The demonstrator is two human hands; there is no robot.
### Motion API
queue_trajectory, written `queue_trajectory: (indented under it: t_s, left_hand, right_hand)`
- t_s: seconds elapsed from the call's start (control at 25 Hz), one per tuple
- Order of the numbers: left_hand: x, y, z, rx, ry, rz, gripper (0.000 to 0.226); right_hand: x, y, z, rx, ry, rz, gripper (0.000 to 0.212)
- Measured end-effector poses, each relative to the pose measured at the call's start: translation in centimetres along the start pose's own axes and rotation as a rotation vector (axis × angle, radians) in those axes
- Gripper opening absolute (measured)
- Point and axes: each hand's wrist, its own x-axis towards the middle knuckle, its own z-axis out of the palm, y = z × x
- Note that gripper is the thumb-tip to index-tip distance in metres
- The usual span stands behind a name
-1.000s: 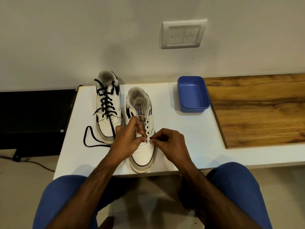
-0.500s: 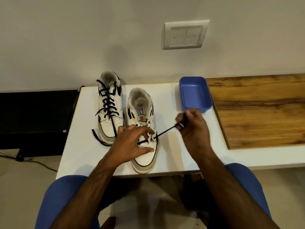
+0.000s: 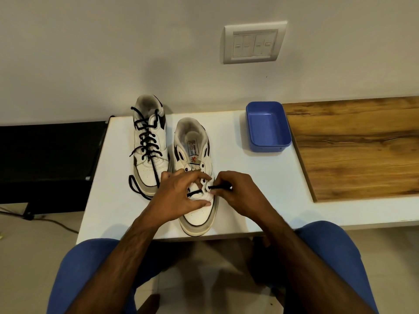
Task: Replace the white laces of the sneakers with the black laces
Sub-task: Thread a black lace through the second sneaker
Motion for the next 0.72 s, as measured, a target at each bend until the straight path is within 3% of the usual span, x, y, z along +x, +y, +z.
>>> queue_trajectory:
  t_s: [0.12, 0.2, 0.32, 0.4, 0.6, 0.72]
  left_hand:
    - [0.0, -0.1, -0.1, 0.007, -0.004, -0.004, 0.062]
    - [0.0, 0.0, -0.1, 0.007, -0.001, -0.001, 0.061]
    - [0.0, 0.0, -0.1, 0.005, 0.001, -0.004, 0.063]
    - [-0.1, 0.1, 0.0, -0.001, -0.001, -0.006, 0.066]
    - [0.0, 0.1, 0.0, 0.002, -0.013, -0.005, 0.067]
    - [0.0, 0.0, -0.1, 0.010, -0.017, -0.004, 0.064]
  right_hand:
    - [0.2, 0.2, -2.2, 0.316, 0.161, -0.022, 0.004]
    - [0.1, 0.7, -3.3, 0.396, 0.186, 0.006, 0.010]
    - [-0.2, 0.6, -2.3, 0.214, -0.079, 0.047, 0.027]
    - [-0.2, 0.2, -0.9, 0.206, -0.147, 0.042, 0.030]
    - [0.2, 0.0, 0.7, 0.183, 0.053, 0.009, 0.007]
    - [0.2, -0.6, -1.1, 0.552, 0.156, -0.031, 0.013]
